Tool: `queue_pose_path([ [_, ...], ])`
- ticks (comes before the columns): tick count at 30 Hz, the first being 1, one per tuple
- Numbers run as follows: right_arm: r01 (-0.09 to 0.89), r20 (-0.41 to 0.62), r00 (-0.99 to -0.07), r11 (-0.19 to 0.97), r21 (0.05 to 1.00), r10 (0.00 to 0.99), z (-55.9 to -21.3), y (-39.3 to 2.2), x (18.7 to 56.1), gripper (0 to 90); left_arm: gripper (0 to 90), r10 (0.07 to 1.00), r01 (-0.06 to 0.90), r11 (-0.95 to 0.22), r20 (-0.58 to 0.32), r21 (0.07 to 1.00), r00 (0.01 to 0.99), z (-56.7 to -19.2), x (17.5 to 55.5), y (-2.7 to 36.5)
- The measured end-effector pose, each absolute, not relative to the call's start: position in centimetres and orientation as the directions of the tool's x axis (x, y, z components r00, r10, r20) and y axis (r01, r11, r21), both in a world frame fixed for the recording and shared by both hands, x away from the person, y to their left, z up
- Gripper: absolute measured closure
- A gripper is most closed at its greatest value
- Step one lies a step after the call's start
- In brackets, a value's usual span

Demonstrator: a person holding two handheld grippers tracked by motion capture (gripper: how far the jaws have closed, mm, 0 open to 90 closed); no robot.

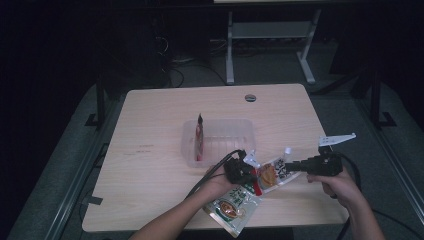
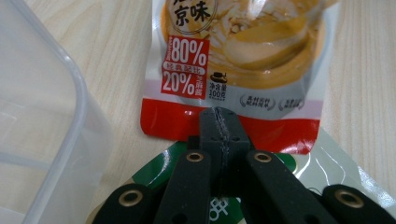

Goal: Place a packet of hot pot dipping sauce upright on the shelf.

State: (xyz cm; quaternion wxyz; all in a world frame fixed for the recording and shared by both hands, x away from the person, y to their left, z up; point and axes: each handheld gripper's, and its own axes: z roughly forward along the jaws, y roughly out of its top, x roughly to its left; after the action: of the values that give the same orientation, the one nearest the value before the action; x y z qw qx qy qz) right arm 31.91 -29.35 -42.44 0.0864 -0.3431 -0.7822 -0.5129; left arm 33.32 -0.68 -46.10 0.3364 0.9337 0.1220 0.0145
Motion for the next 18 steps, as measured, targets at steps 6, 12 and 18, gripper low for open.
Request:
queue_pose_path([
  [6, 0.585, 0.455, -0.779, 0.239, 0.775, 0.432, -41.1, -28.3, 31.5, 89.9, 85.0, 0.248, 0.226, -0.74, -0.055, 0.633, 0.967, -45.5, 33.5, -0.2],
  [12, 0.538, 0.42, -0.796, 0.192, 0.821, 0.435, -39.7, -27.9, 31.1, 90.0, 70.1, 0.235, 0.208, -0.73, -0.047, 0.651, 0.971, -44.1, 33.0, 0.7],
  [18, 0.513, 0.407, -0.786, 0.123, 0.85, 0.466, -38.5, -28.3, 30.7, 90.0, 57.9, 0.224, 0.204, -0.724, -0.055, 0.659, 0.973, -42.6, 32.0, 2.5],
])
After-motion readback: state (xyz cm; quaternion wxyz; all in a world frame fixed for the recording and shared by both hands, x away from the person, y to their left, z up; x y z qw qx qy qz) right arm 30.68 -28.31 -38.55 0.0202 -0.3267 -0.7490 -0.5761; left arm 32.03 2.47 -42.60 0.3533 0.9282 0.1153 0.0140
